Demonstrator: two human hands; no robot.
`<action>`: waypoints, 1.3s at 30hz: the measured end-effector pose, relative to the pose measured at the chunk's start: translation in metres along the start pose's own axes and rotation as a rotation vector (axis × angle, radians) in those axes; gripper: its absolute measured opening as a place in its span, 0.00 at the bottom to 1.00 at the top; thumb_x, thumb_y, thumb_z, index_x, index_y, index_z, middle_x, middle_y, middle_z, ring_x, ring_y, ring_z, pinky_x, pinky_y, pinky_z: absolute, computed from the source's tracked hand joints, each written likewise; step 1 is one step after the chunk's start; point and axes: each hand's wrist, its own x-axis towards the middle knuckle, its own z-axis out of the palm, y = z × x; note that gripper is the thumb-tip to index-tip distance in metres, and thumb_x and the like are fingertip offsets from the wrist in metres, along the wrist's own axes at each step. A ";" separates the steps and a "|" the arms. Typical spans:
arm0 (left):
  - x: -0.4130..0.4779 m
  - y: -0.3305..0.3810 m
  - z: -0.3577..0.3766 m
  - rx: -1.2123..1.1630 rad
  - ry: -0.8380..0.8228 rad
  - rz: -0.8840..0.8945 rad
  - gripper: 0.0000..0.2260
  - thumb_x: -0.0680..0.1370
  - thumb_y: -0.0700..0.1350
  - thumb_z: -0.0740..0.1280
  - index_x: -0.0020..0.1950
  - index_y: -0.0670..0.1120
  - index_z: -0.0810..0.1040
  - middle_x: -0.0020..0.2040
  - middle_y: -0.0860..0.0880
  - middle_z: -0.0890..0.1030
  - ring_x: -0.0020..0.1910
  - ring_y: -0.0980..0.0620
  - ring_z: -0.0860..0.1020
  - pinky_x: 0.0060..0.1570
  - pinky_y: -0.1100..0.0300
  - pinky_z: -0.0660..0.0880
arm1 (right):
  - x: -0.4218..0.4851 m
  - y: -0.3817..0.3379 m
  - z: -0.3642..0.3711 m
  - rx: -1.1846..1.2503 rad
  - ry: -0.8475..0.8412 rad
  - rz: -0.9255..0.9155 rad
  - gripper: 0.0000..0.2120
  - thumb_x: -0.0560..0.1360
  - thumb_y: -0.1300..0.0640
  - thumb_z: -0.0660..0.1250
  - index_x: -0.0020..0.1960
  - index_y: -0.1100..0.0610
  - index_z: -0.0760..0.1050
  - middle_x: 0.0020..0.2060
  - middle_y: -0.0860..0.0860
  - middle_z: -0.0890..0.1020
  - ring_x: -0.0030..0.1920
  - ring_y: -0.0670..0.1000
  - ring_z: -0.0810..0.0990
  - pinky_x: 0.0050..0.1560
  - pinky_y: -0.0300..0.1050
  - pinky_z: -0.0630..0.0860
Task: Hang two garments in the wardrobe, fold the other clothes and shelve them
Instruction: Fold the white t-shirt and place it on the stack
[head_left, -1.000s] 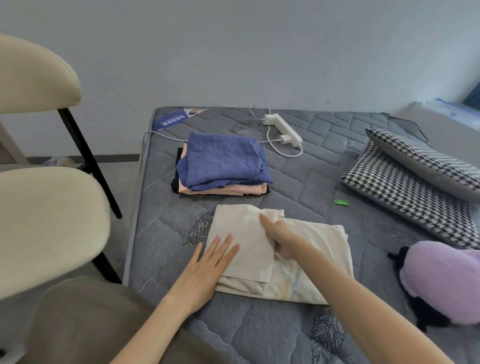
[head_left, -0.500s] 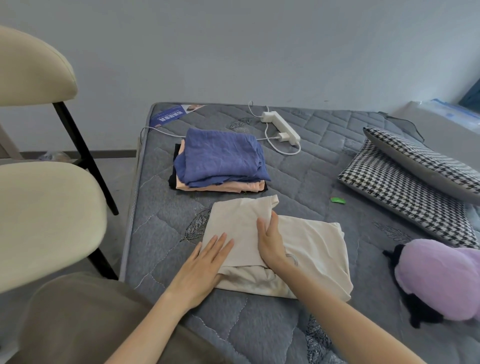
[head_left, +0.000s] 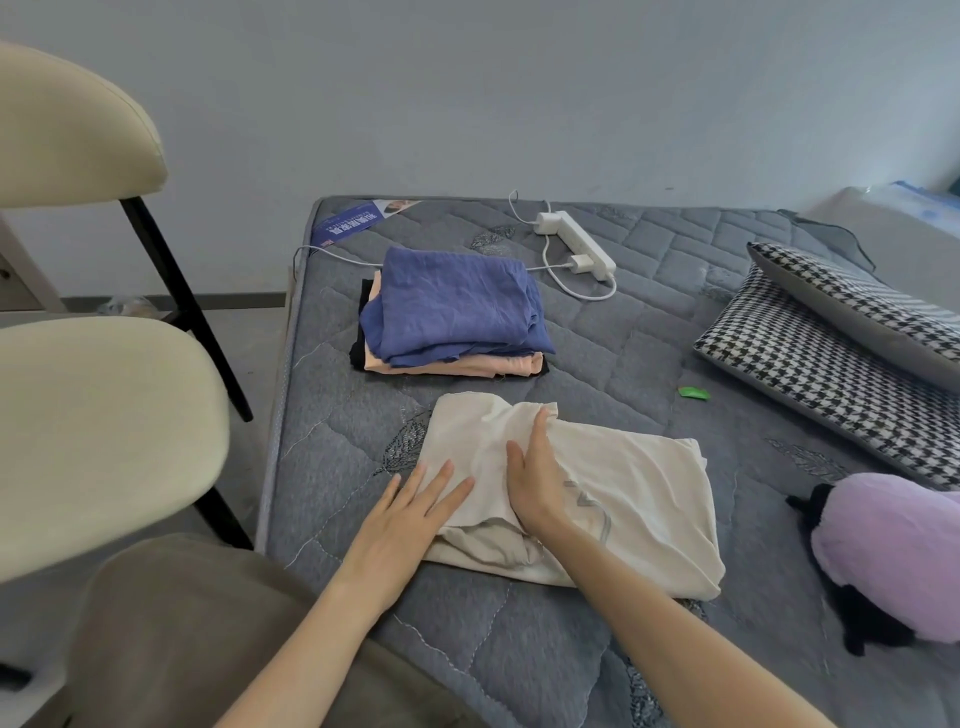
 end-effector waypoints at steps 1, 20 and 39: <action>-0.002 -0.002 0.002 -0.002 -0.010 -0.001 0.34 0.78 0.33 0.54 0.76 0.56 0.41 0.78 0.50 0.43 0.76 0.42 0.46 0.74 0.50 0.48 | 0.000 0.000 -0.001 -0.008 -0.015 -0.020 0.31 0.83 0.56 0.52 0.77 0.51 0.36 0.77 0.50 0.56 0.73 0.52 0.61 0.69 0.42 0.56; 0.047 0.018 0.011 -0.342 -0.018 -0.259 0.23 0.84 0.45 0.45 0.78 0.45 0.45 0.79 0.50 0.44 0.77 0.54 0.41 0.74 0.57 0.40 | 0.000 -0.004 0.005 -0.620 -0.079 -0.365 0.24 0.83 0.59 0.48 0.78 0.55 0.49 0.78 0.50 0.51 0.78 0.51 0.47 0.75 0.49 0.42; 0.037 -0.012 0.025 -1.275 0.165 -0.742 0.23 0.76 0.45 0.69 0.71 0.48 0.69 0.59 0.52 0.78 0.51 0.58 0.77 0.51 0.65 0.72 | -0.016 0.038 -0.007 -0.652 -0.108 -0.317 0.26 0.83 0.49 0.44 0.77 0.49 0.38 0.75 0.46 0.38 0.77 0.50 0.37 0.74 0.44 0.36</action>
